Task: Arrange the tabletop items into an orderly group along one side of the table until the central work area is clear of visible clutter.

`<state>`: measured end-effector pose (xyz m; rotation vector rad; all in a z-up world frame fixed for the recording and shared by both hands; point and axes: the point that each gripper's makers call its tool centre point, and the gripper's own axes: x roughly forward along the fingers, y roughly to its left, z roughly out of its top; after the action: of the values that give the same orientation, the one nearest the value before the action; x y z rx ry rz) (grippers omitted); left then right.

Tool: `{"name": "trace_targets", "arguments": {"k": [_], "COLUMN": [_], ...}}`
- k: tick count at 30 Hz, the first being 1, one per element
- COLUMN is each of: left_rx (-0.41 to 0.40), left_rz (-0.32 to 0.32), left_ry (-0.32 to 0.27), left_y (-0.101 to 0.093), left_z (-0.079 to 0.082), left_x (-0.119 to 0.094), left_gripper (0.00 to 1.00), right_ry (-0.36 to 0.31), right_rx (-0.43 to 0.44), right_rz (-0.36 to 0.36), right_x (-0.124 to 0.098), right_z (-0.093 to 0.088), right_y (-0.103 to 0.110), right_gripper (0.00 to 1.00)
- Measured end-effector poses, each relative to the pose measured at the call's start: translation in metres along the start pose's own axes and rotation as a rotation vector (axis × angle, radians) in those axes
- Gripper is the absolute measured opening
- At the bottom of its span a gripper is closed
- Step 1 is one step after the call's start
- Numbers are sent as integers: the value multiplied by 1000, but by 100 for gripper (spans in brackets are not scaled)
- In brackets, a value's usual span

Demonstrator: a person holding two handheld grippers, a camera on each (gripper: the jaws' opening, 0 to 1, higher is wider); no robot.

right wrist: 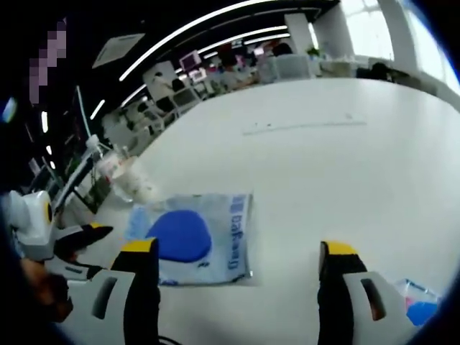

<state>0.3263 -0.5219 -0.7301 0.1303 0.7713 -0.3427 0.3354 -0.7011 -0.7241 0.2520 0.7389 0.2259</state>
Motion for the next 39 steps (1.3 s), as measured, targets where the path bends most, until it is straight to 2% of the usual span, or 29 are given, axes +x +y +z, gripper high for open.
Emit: {"name": "trace_targets", "arguments": {"k": [6,14,17,19,20,23,29,33,36,39], "left_rx": [-3,-23,-31,-40,-32,-41,-41,-40,-40,-47], "left_rz": [10,12,16,18,19,20,32,31,47,66], "left_ry": [11,9,23,0,7,2,-4,-4,-8,-8], "left_y": [3,6,8,9,10,11,9,9,14,21], "left_z": [-1,-1,-5,-2,-3,-1,1,1,1,1], "left_x": [7,12,14,16,15,14,13,13,10,9], "left_gripper": [92,78,65,64,62,55,44,42,33,23], "right_ry": [5,16,26,34,28,35,60,64,66,67], "right_rx": [8,-18,-47,-74,-77,-74,-73,-53,-53,-53], "right_rz": [3,11,20,-5,-8,2,-11,-1,8,2], "right_x": [6,12,14,14,13,12,12,11,13,13], "right_z": [-1,0,-3,-4,-4,-5,-10,-11,-11,-11], "right_y": [-3,0,4,0,-1,1,-2,4,9,10], "right_gripper": [81,70,62,57,56,42,21,16,8,6]}}
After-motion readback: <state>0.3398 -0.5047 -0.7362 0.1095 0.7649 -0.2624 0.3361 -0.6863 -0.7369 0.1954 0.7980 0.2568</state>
